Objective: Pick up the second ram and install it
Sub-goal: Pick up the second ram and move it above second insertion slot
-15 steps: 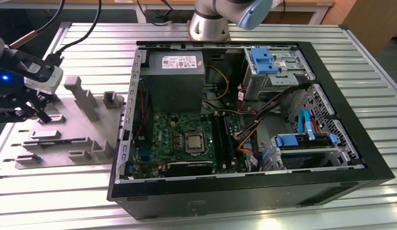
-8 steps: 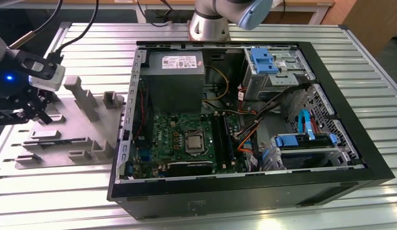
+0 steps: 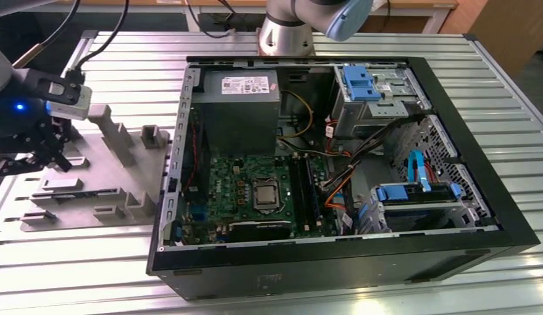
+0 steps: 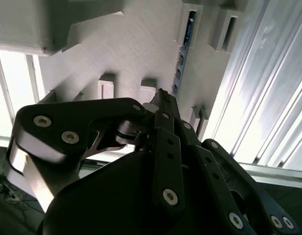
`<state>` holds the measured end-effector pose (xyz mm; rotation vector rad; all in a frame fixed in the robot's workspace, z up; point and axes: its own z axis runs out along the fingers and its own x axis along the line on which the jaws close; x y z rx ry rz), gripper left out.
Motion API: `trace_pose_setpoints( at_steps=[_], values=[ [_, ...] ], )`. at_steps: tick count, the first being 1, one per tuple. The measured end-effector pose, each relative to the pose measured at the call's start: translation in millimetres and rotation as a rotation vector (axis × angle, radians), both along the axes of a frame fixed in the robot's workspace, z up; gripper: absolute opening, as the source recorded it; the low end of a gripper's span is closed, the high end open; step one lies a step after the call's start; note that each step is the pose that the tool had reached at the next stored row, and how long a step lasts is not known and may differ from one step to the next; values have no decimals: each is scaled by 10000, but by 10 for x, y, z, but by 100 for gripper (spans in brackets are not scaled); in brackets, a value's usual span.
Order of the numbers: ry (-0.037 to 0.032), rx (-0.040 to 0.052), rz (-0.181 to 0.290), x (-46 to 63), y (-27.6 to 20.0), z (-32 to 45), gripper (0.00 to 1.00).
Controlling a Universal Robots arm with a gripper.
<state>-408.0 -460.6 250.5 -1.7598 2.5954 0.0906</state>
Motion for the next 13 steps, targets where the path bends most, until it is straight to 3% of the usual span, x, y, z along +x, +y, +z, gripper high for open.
trace_pose_setpoints(
  at_steps=[13],
  values=[
    [0, 1, 2366, 0, 0, -84, 11]
  ],
)
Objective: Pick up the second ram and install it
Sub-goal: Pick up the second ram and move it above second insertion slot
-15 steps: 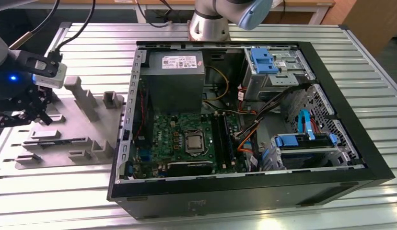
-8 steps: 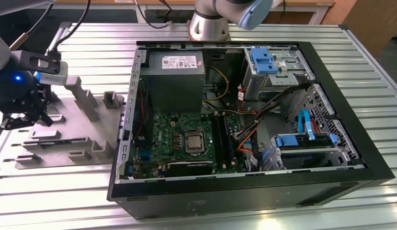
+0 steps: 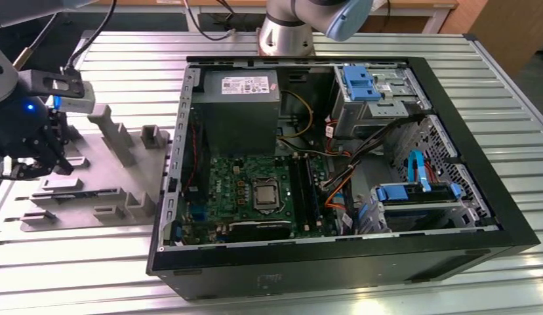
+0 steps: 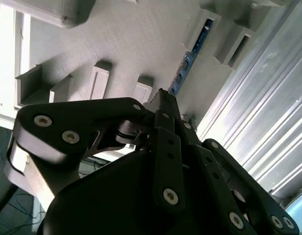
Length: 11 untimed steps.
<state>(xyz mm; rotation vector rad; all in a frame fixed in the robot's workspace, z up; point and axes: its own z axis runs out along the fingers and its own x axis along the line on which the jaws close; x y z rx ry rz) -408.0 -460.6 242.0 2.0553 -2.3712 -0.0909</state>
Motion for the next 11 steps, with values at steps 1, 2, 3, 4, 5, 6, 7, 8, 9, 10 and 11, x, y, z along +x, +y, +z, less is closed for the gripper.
trace_pose_setpoints(
  at_steps=[1, 2, 3, 4, 5, 6, 7, 8, 9, 10, 11],
  values=[
    [0, 0, 179, 0, 0, -7, 11],
    [1, -1, 359, 0, 0, -13, 11],
    [0, 0, 551, 0, 0, -21, 11],
    [2, -1, 729, 0, 0, -27, 11],
    [15, -23, 883, 0, 0, -29, 11],
    [30, -63, 1011, 0, 0, -31, 11],
    [46, -104, 1142, 0, 0, -32, 11],
    [63, -142, 1272, 0, 0, -34, 11],
    [80, -176, 1401, 0, 0, -37, 11],
    [95, -206, 1539, 0, 0, -38, 11],
    [98, -224, 1650, -1, 0, -38, 11]
  ],
)
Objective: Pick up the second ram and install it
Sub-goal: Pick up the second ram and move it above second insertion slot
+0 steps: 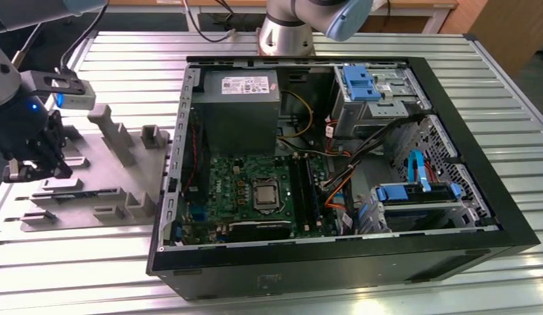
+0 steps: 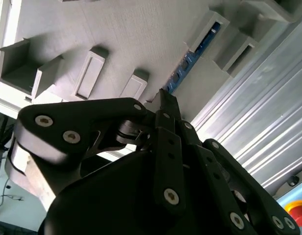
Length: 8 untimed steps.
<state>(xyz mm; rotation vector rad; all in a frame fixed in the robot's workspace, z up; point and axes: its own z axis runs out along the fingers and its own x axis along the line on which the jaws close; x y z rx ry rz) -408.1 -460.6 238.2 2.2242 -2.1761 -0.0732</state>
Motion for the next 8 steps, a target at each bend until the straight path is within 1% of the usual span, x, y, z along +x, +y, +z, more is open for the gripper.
trace_pose_setpoints(
  at_steps=[3, 4, 6, 8],
  values=[
    [0, -1, 13, -1, 0, 0, 11],
    [-7, -2, 12, -3, 0, 0, 11],
    [-54, 2, 12, -8, 0, -6, 11],
    [-53, 0, 14, -7, -11, -17, 11]
  ],
)
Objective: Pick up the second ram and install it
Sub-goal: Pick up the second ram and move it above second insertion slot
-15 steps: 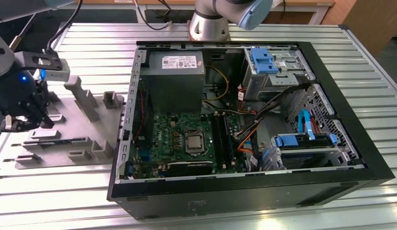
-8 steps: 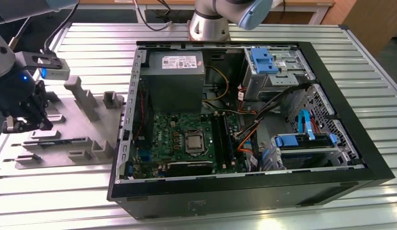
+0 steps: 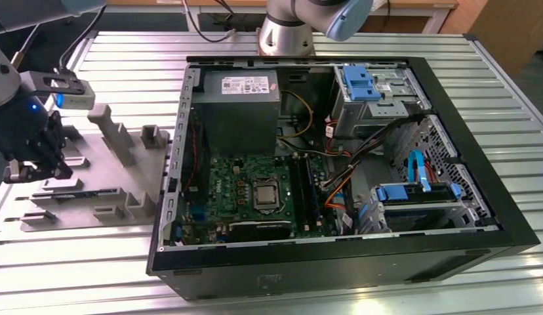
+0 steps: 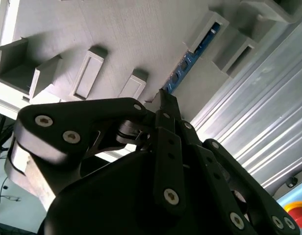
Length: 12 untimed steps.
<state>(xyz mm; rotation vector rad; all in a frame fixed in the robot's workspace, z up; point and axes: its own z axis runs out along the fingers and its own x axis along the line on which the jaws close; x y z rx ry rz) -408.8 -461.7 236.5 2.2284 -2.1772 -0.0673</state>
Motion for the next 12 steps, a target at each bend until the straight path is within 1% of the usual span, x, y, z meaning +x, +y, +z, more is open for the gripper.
trace_pose_setpoints(
  at_steps=[2, 5, 7, 10, 12],
  values=[
    [-2, 1, -1, 0, -30, -18, 11],
    [-1, 1, -1, 0, -94, -49, 11],
    [-1, 2, -1, 0, -125, -67, 11],
    [-1, 18, -1, 0, -155, -107, 11],
    [-3, 28, -2, 0, -160, -132, 11]
  ],
)
